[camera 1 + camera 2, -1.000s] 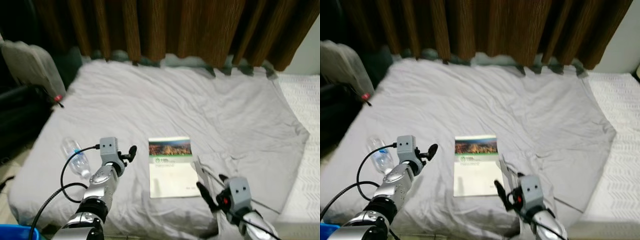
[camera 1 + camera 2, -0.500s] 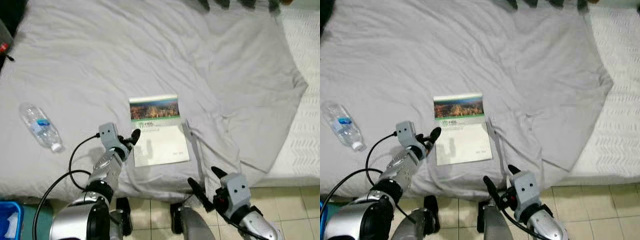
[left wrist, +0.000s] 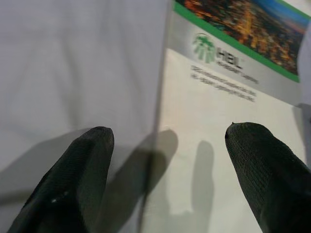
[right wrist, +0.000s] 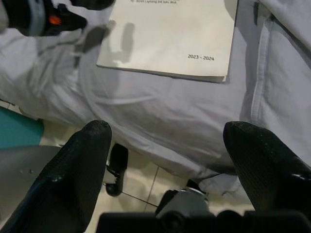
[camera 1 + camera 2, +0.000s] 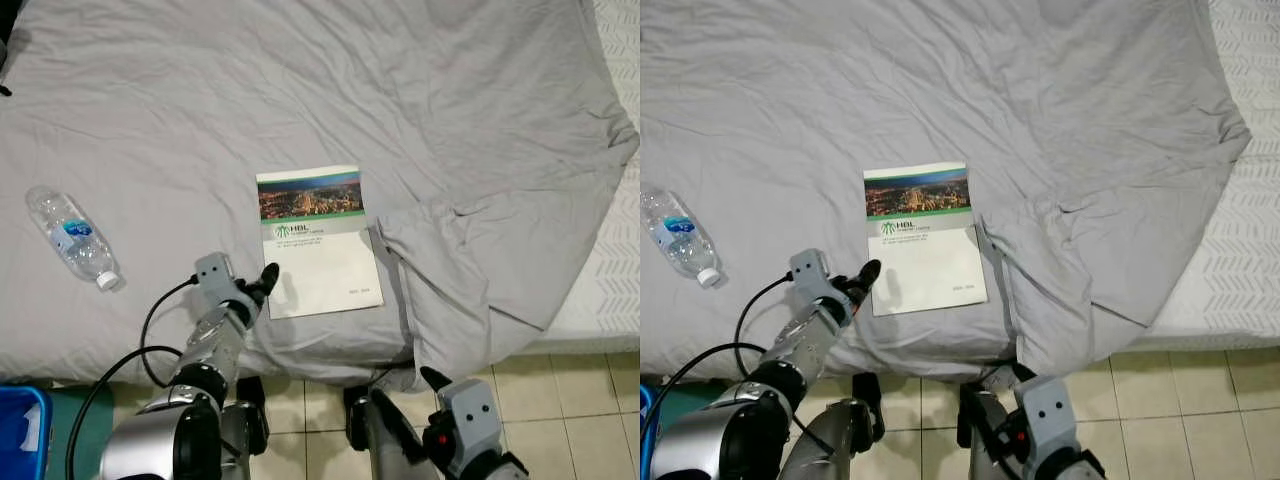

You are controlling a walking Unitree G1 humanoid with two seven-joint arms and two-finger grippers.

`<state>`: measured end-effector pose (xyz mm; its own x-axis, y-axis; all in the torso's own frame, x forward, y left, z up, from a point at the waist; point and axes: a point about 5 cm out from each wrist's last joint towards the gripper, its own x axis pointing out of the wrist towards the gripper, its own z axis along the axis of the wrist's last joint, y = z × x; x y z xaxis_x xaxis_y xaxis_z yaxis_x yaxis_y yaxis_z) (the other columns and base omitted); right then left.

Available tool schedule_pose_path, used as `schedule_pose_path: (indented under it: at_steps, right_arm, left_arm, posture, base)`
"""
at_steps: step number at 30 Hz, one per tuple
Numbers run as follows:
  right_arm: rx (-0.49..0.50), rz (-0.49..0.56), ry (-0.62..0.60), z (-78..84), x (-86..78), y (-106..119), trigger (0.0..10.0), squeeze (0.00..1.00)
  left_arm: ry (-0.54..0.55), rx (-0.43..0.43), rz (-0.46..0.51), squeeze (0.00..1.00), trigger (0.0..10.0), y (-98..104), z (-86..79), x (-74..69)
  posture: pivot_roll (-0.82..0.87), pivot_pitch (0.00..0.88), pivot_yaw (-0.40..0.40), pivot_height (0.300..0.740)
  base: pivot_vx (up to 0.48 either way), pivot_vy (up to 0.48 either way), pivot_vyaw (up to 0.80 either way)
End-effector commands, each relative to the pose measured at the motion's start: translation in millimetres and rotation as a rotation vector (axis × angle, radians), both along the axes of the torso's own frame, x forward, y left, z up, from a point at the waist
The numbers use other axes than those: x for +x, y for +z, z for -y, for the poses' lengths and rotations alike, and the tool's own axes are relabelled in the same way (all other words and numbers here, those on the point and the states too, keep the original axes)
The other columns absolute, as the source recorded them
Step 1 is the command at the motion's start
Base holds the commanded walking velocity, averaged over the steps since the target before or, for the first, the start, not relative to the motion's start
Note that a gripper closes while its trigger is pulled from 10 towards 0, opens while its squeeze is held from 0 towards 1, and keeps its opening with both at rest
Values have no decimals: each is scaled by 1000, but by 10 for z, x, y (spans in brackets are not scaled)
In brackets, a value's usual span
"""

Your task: Clean up the room

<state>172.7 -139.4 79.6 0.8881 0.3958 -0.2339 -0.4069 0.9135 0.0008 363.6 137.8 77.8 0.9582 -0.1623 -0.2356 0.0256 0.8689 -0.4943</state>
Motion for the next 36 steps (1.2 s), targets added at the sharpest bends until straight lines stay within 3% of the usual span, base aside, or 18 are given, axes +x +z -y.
schedule_pose_path:
  at_steps: [1,17,23,29,30,31,32,36]
  right_arm:
    - [-12,-41,-6,5,-88,-49,10000,0]
    - [0,-60,-1,-82,-130,-53,10000,0]
    - [-4,-64,-2,-77,-145,-50,10000,0]
    - [-7,-68,-6,-72,-152,-50,10000,0]
    - [-6,-69,-4,-84,-166,-43,10000,0]
    - [-6,-69,-4,-84,-166,-43,10000,0]
    - [-4,-71,-4,-90,-182,-39,10000,0]
    - [-5,-74,-5,-89,-204,-36,10000,0]
  left_arm:
    - [-13,-12,-56,0,10000,-142,43,-83]
    - [-68,-82,-162,0,10000,-339,338,-227]
    - [-95,-6,-208,0,10000,-428,389,-294]
    - [-87,-34,-242,0,10000,-489,410,-343]
    - [-87,-19,-263,0,2314,-527,409,-371]
    - [-87,-19,-263,0,2314,-527,409,-371]
    - [-87,-3,-280,0,0,-556,413,-394]
    - [-85,7,-293,0,0,-574,417,-407]
  posture:
    - [-379,608,-80,740]
    - [-393,607,-65,740]
    - [-401,593,-65,740]
    - [-409,591,-65,740]
    - [-432,588,-70,740]
    - [-432,588,-70,740]
    - [-438,586,-72,740]
    - [-444,585,-73,740]
  base:
    - [0,0,0]
    - [0,0,0]
    - [0,0,0]
    - [0,0,0]
    - [0,0,0]
    - [0,0,0]
    - [0,0,0]
    - [0,0,0]
